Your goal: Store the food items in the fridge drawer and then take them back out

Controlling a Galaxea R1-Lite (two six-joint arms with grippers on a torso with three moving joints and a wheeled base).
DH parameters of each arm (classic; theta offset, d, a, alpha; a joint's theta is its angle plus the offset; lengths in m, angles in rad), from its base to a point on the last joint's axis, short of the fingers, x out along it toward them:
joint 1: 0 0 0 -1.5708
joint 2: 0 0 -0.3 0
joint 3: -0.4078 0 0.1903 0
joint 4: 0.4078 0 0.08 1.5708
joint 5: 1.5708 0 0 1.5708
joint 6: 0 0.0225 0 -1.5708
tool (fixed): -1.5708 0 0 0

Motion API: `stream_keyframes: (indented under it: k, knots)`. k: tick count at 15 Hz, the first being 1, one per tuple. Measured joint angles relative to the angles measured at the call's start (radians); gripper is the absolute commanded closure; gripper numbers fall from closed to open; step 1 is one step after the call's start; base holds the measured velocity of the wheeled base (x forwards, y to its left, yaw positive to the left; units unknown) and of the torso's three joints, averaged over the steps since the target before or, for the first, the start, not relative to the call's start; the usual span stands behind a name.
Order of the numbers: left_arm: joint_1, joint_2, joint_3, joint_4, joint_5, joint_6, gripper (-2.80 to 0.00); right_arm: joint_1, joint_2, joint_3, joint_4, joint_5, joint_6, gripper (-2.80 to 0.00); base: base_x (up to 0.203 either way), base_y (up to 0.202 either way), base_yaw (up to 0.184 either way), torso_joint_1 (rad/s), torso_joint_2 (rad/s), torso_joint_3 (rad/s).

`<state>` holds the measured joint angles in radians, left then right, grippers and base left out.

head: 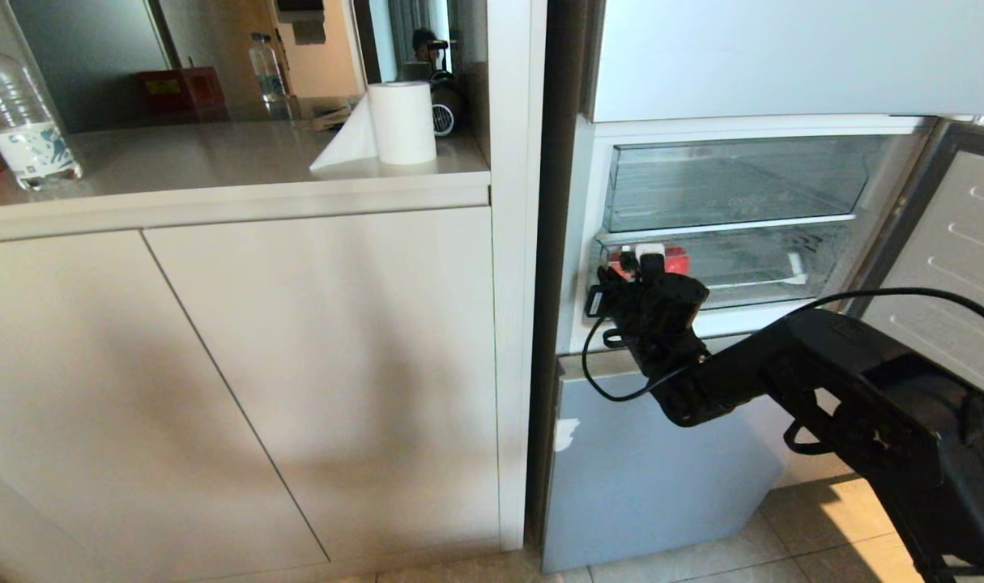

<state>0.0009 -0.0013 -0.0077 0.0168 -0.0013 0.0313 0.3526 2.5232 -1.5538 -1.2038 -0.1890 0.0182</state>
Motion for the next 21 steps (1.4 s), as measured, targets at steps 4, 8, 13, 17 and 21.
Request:
stream_keyframes:
  k: [4, 8, 13, 17, 21]
  knots:
    - [0.000, 0.000, 0.000, 0.000, 0.001, 0.000, 0.00, 0.002, -0.125, 0.287, -0.110, 0.003, 0.006, 0.00, 0.000, 0.000, 0.000, 0.000, 0.00, 0.000]
    - [0.000, 0.000, 0.000, 0.000, 0.000, 0.000, 0.00, 0.004, -0.316, 0.695, -0.228, 0.008, 0.008, -2.80, 0.000, 0.000, 0.000, 0.000, 0.00, 0.000]
    - [0.000, 0.000, 0.000, 0.000, 0.001, 0.000, 0.00, 0.036, -0.696, 1.118, -0.293, -0.017, 0.030, -2.80, 0.000, 0.000, 0.000, 0.000, 0.00, 0.000]
    - [0.000, 0.000, 0.000, 0.000, 0.001, 0.000, 0.00, 0.042, -1.024, 1.187, -0.067, -0.078, 0.036, -2.80, 0.000, 0.000, 0.000, 0.000, 0.00, 0.000]
    - [0.000, 0.000, 0.000, 0.000, 0.000, 0.000, 0.00, -0.011, -1.237, 0.923, 0.495, -0.102, 0.067, -2.80, 0.000, 0.000, 0.000, 0.000, 0.00, 0.000]
